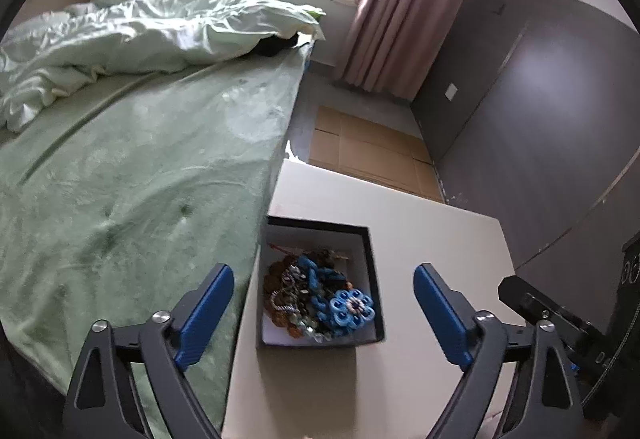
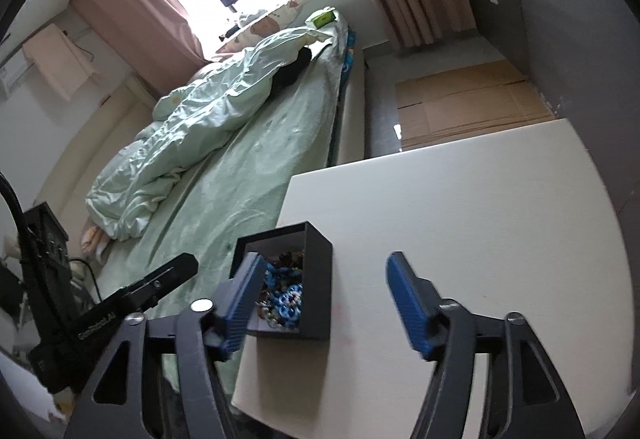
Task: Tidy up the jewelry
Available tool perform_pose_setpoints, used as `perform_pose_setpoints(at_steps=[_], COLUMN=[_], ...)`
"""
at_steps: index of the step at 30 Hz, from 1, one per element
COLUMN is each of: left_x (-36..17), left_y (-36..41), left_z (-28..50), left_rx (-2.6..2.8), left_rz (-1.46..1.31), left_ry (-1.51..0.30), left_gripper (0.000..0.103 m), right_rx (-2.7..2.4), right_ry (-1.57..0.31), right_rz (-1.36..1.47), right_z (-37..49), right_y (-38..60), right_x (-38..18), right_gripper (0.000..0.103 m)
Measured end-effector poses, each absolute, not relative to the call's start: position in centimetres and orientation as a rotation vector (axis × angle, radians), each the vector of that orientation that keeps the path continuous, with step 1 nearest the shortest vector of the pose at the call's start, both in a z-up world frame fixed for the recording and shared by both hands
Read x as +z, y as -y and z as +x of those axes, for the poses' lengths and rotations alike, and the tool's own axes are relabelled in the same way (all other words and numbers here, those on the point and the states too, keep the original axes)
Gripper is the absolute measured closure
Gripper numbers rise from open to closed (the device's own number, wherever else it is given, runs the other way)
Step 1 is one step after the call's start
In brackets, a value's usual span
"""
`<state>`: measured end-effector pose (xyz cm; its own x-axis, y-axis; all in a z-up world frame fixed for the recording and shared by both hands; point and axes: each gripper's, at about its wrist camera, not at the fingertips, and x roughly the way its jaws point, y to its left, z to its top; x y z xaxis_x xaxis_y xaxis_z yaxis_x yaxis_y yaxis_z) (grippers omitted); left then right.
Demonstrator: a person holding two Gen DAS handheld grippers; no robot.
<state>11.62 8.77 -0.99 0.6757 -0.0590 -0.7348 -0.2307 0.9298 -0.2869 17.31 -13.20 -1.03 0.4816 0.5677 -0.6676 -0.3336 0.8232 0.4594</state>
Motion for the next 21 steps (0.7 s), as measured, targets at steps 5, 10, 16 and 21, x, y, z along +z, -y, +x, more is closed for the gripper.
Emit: perform_pose_setpoints(at_steps=[5,10,16,21], left_x=[0.4,1.7,2.2,2.6], left_y=[-7.0,-5.3,-3.7,-3.3], left_z=[9.7,7.9,6.1,4.7], left_rx=[0.114,0.146,0.14,0.133], left_rz=[-0.344,-0.286,-0.235,-0.221], left_ry=[-0.789,-0.759,-0.748,-0.717], left_gripper=[0.0,0.0,0.0,0.0], right_rx=[0.489,0.437,0.414,0.409], right_ry=[-0.872,-0.852,-0.827,-0.799], right_rz=[0.273,0.274,0.269,0.228], right_z=[15.7,14.1,12.0,9.9], right_y=[15.3,17.3,18.8,19.5], right_x=[0.2,0.8,1.4,1.5], right_gripper=[0.006,0.0,0.0,0.0])
